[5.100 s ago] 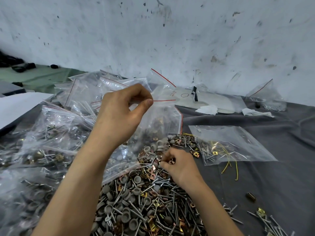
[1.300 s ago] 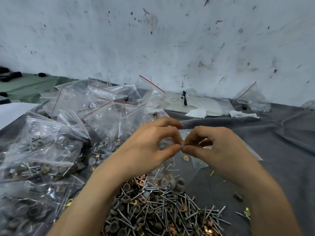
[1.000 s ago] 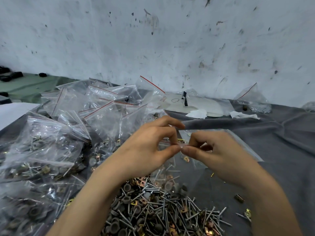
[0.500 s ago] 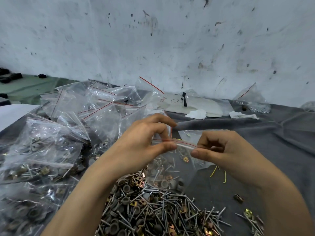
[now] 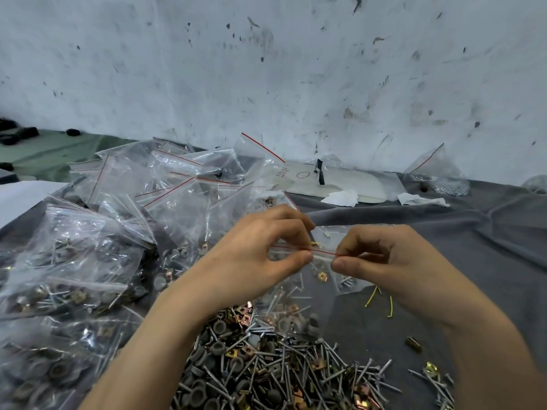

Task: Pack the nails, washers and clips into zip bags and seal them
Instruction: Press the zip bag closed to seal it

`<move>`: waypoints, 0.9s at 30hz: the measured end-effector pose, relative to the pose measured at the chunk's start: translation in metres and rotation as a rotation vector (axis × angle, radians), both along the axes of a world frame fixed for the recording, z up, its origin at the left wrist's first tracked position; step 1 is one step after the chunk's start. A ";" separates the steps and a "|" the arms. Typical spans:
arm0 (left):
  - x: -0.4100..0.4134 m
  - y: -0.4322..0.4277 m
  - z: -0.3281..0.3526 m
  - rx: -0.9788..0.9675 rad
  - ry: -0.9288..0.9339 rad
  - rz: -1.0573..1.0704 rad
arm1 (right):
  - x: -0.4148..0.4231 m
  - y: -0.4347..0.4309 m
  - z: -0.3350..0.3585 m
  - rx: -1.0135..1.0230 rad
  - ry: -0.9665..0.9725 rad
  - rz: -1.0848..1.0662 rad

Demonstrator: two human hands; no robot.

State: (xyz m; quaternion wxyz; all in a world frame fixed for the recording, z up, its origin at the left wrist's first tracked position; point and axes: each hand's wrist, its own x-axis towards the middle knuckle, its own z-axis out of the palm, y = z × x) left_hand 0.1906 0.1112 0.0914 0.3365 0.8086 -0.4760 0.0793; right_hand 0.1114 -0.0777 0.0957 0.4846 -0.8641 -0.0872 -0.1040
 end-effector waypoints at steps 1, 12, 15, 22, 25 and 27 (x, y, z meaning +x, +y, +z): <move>0.000 0.001 0.000 0.002 0.002 -0.005 | 0.001 0.000 0.000 0.021 0.004 -0.020; -0.004 -0.001 -0.001 -0.001 0.041 0.003 | 0.006 0.006 -0.004 0.013 0.028 -0.057; -0.003 -0.002 -0.001 -0.010 0.050 0.007 | 0.008 0.008 -0.005 0.011 0.024 -0.061; -0.003 -0.004 -0.003 -0.019 0.037 -0.008 | 0.012 0.013 -0.010 0.009 0.025 -0.017; -0.003 -0.004 -0.002 -0.026 0.045 -0.016 | 0.013 0.013 -0.010 -0.006 0.014 -0.005; -0.003 -0.004 -0.001 -0.033 0.049 -0.016 | 0.012 0.013 -0.010 -0.002 0.007 0.005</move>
